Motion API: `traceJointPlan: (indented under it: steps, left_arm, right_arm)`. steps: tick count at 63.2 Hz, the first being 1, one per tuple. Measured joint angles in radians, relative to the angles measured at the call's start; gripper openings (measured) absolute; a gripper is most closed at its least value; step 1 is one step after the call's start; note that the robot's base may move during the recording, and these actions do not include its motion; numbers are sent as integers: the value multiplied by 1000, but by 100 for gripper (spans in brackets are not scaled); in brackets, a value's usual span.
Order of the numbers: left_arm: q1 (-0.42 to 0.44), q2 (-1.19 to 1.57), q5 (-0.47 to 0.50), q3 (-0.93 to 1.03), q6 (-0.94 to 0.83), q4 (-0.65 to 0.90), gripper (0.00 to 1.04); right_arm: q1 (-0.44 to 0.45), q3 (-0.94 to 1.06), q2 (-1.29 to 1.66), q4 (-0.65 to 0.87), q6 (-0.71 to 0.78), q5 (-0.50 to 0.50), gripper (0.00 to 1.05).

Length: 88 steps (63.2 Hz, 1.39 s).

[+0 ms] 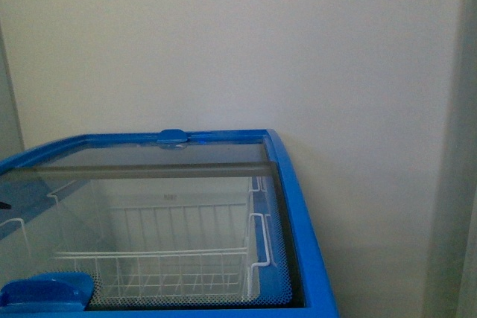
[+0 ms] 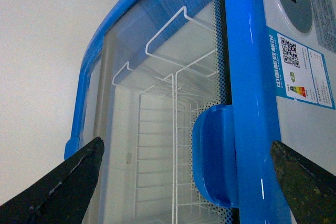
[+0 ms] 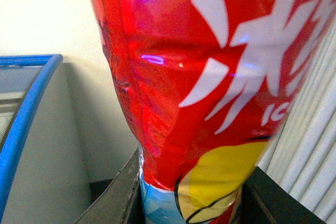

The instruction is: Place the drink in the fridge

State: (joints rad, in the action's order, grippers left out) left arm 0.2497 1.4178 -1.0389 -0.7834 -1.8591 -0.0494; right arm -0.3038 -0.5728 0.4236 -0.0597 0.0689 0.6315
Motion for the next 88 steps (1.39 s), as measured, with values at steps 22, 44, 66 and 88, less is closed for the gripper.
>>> traceJointPlan:
  steps: [22, 44, 66, 88]
  left_arm:
    - [-68, 142, 75, -71, 21, 111, 97]
    - [-122, 240, 128, -157, 67, 146, 97]
    - [-211, 364, 241, -320, 113, 244, 97]
    - [-330, 521, 795, -557, 552, 963, 97]
  right_arm:
    - [0, 0, 0, 0, 0, 0, 35]
    - [0, 0, 0, 0, 0, 0, 35]
    - [0, 0, 0, 0, 0, 0, 35]
    - [0, 0, 0, 0, 0, 1, 35]
